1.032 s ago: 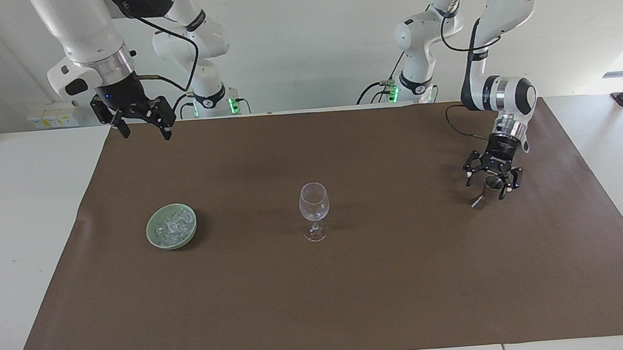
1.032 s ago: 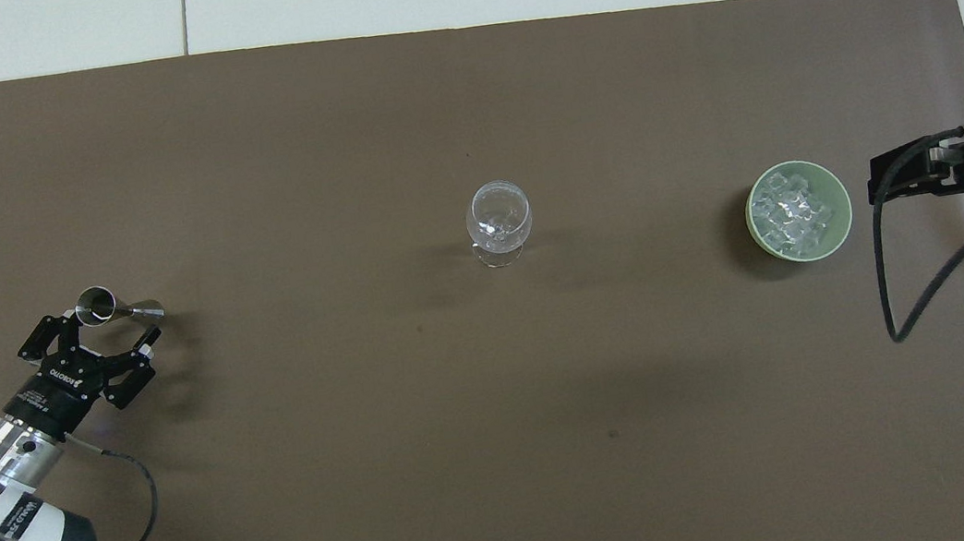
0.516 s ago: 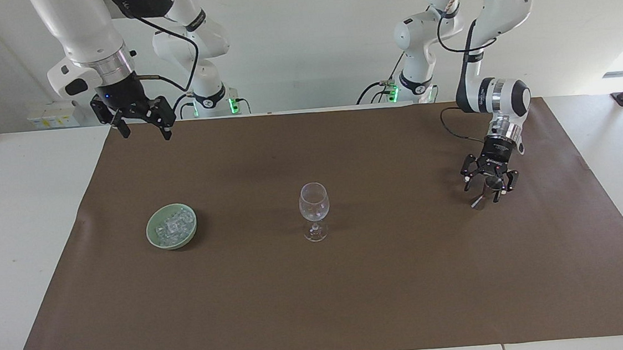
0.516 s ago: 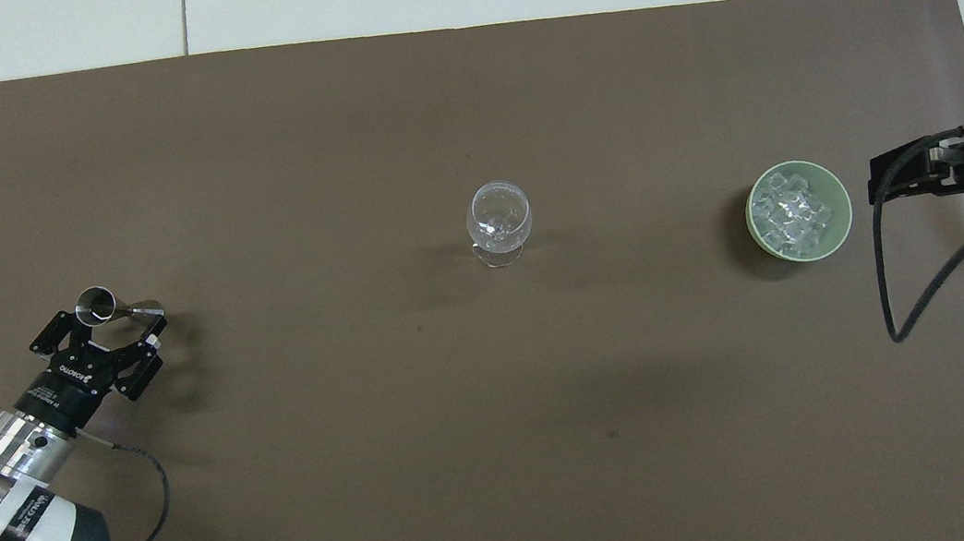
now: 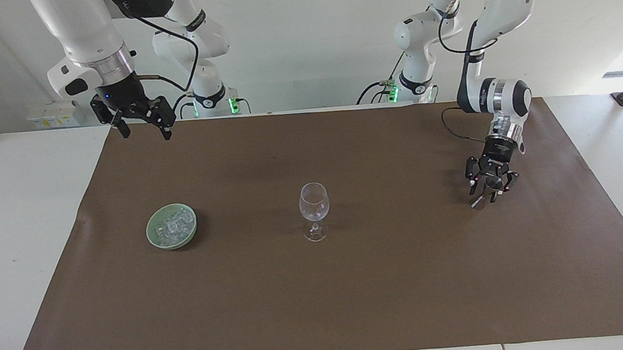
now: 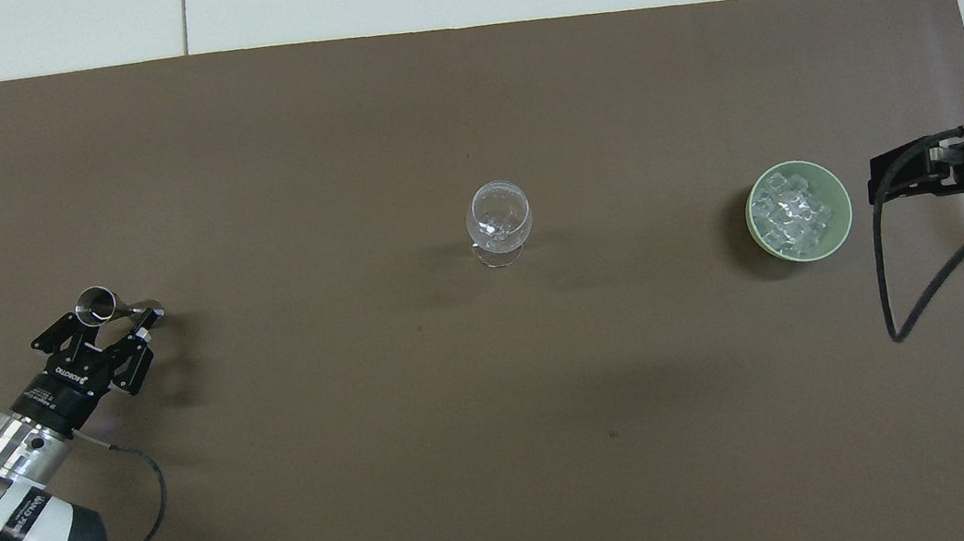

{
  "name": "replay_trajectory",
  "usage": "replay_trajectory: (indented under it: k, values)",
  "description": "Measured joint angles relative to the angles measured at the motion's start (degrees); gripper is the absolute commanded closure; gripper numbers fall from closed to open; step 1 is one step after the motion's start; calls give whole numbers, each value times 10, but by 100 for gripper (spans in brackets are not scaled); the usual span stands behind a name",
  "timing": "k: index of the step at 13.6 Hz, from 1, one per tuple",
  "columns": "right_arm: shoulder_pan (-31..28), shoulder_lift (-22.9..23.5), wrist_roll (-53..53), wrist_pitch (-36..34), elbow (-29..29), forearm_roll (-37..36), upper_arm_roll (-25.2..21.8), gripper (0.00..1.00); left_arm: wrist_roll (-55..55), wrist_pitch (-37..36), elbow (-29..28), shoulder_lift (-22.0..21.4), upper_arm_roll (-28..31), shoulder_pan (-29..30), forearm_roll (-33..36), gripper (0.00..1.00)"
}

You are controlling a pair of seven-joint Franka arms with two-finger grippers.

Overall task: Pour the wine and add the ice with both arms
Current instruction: 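Close the left gripper around the silver jigger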

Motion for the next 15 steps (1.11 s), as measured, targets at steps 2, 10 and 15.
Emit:
replay_trajectory:
  k: [2, 10, 15]
  values:
    - [0, 0, 0, 0, 0, 0, 0, 0, 0, 0, 0, 0, 0, 0, 0, 65]
    - [0, 0, 0, 0, 0, 0, 0, 0, 0, 0, 5, 0, 1, 0, -1, 100]
    - [0, 0, 0, 0, 0, 0, 0, 0, -6, 0, 29, 0, -1, -1, -1, 100]
